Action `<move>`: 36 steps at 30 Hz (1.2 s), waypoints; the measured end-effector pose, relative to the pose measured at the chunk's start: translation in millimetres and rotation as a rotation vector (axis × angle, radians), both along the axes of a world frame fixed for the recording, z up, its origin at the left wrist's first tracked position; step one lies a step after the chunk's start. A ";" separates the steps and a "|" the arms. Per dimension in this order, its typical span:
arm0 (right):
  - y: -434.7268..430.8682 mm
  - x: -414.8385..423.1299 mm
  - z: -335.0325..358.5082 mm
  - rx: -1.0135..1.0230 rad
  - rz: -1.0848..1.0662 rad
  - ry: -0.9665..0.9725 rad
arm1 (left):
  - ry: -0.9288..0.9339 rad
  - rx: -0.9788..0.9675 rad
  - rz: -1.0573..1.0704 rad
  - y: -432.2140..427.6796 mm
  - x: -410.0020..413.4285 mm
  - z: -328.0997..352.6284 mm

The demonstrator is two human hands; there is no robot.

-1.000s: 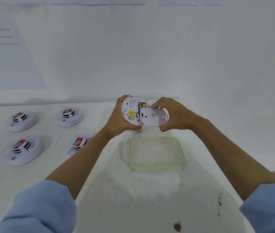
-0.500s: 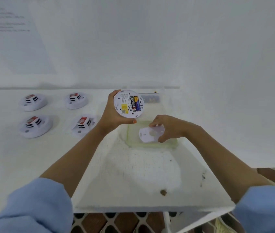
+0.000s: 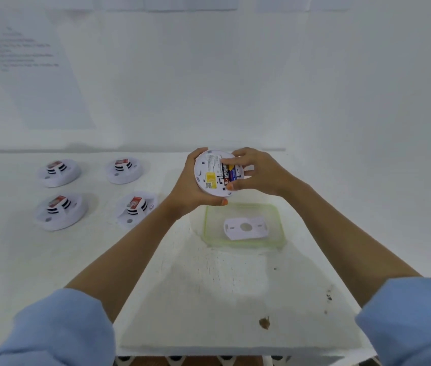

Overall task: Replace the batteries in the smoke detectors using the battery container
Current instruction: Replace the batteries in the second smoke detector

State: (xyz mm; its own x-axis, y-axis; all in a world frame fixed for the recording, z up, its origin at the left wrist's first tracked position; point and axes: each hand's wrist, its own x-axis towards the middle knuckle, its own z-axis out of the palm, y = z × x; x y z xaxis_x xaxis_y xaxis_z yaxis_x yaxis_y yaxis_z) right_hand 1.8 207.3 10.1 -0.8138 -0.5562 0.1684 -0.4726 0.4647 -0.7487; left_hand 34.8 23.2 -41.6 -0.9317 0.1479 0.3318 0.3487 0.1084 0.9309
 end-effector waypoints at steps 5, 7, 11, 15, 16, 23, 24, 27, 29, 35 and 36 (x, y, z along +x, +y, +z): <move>-5.4 -21.6 1.2 0.021 -0.028 0.054 | -0.019 -0.027 -0.042 -10.6 -22.9 2.0; -8.5 -29.8 1.6 0.045 -0.032 0.075 | -0.010 -0.038 -0.043 -13.4 -30.7 3.0; -13.0 -42.8 0.2 0.106 -0.032 0.115 | 0.006 -0.065 -0.064 -16.8 -44.5 1.8; -13.4 -55.0 -0.9 0.169 -0.041 0.164 | -0.004 -0.072 -0.073 -17.8 -55.8 -1.2; -13.2 -57.9 -0.8 0.195 -0.037 0.178 | -0.007 -0.073 -0.073 -17.6 -58.1 -2.1; -10.9 -68.3 -3.6 0.347 0.016 0.286 | -0.021 -0.062 -0.058 -18.2 -67.2 -0.6; -10.7 -69.2 -5.1 0.370 0.016 0.311 | -0.022 -0.064 -0.052 -18.4 -68.3 -0.3; -11.0 -70.8 -10.9 0.451 0.030 0.415 | -0.022 -0.068 -0.049 -17.5 -70.4 -1.6; -10.9 -70.4 -12.8 0.514 0.032 0.440 | -0.035 -0.063 -0.042 -16.4 -70.8 -3.0; -7.9 -72.8 -13.4 0.555 0.073 0.483 | -0.040 -0.046 -0.007 -14.6 -74.0 -4.3; -7.6 -73.1 -13.6 0.554 0.076 0.492 | -0.040 -0.045 -0.006 -14.6 -74.7 -4.1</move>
State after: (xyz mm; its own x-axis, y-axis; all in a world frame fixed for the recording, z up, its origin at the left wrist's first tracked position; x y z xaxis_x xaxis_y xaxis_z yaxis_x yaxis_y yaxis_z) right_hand -71.3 199.7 -3.5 -0.6727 -0.7171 0.1824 -0.7386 0.6654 -0.1080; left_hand -39.9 8.5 -45.7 -0.9430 0.1678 0.2873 0.3122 0.1479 0.9384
